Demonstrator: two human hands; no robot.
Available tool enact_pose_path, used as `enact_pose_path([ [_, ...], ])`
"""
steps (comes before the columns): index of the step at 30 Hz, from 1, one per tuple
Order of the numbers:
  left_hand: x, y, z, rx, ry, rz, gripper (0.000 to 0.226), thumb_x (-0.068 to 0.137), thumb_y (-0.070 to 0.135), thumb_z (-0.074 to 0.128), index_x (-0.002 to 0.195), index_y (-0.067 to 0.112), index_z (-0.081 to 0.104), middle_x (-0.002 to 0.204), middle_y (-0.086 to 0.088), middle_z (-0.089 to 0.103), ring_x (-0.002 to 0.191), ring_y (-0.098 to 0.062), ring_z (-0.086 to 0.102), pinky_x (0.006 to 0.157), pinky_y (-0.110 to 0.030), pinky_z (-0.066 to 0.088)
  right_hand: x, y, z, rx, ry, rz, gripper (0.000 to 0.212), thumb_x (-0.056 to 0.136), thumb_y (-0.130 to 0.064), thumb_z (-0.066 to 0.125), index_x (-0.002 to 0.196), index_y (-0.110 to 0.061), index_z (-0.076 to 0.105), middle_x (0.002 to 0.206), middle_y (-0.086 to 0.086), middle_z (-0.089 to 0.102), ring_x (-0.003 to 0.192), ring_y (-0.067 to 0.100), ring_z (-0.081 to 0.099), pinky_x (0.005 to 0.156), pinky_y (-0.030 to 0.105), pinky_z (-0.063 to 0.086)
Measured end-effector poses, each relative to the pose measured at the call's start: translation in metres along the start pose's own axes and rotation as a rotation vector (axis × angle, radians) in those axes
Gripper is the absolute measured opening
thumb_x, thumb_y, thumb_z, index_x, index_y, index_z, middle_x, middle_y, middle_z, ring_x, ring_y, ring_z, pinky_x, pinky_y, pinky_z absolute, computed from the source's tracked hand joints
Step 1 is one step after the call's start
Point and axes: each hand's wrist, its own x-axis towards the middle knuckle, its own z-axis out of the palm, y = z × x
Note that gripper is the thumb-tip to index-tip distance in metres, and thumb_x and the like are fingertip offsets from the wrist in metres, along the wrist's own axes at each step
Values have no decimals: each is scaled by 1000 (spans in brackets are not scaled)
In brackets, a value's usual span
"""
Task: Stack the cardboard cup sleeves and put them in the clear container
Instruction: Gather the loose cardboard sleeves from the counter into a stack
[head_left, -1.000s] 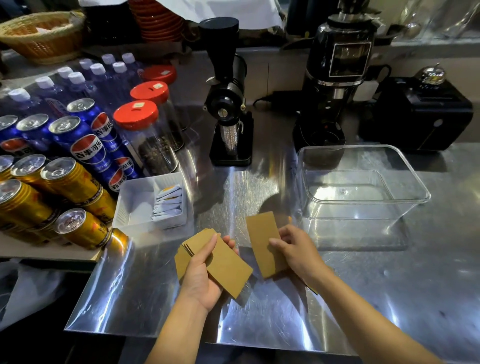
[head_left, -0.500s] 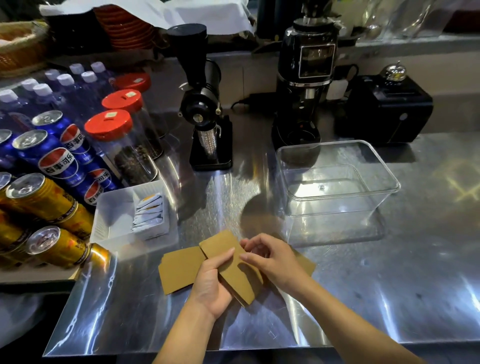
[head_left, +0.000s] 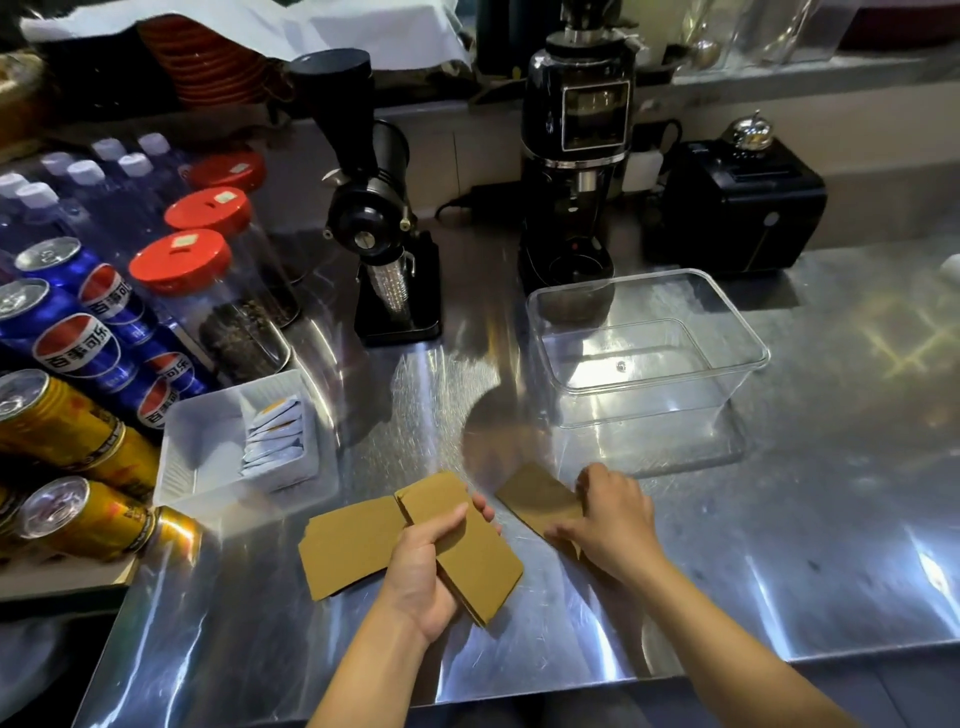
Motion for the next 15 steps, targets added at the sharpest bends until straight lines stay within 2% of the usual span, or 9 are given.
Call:
enact_pose_path([
  [3, 1, -3, 5, 59, 60, -41, 15, 71, 14, 65, 80, 3, 71, 76, -14, 68, 70, -25, 61, 80, -40, 48, 4, 3, -4, -9, -71, 51, 49, 56, -44, 79, 87, -19, 49, 98, 7, 61, 100, 29, 52, 71, 33, 30],
  [5, 2, -5, 8, 61, 83, -62, 19, 72, 14, 66, 85, 1, 67, 78, -15, 67, 71, -26, 61, 79, -39, 48, 6, 5, -8, 71, -137, 72, 44, 57, -39, 80, 75, -20, 45, 90, 4, 61, 95, 28, 55, 67, 33, 34],
  [8, 2, -7, 11, 48, 95, -75, 22, 73, 14, 67, 90, 0, 64, 81, -16, 65, 72, -25, 60, 80, -39, 48, 5, 10, -11, 313, -200, 122, 38, 66, -27, 77, 64, -20, 40, 69, -3, 53, 72, 21, 52, 56, 30, 36],
  [12, 2, -9, 13, 31, 103, -88, 32, 71, 20, 69, 94, 0, 61, 84, -16, 62, 74, -25, 59, 80, -38, 48, 3, 11, -19, 651, -162, 176, 28, 76, -19, 72, 63, -17, 48, 65, 3, 57, 65, 21, 54, 57, 30, 42],
  [15, 1, -10, 15, 9, 74, -118, 35, 70, 26, 69, 91, -1, 63, 88, -19, 63, 79, -30, 62, 84, -44, 50, -2, 2, -29, 885, -210, 160, 24, 77, -20, 72, 62, -16, 54, 61, 2, 58, 58, 16, 55, 42, 19, 43],
])
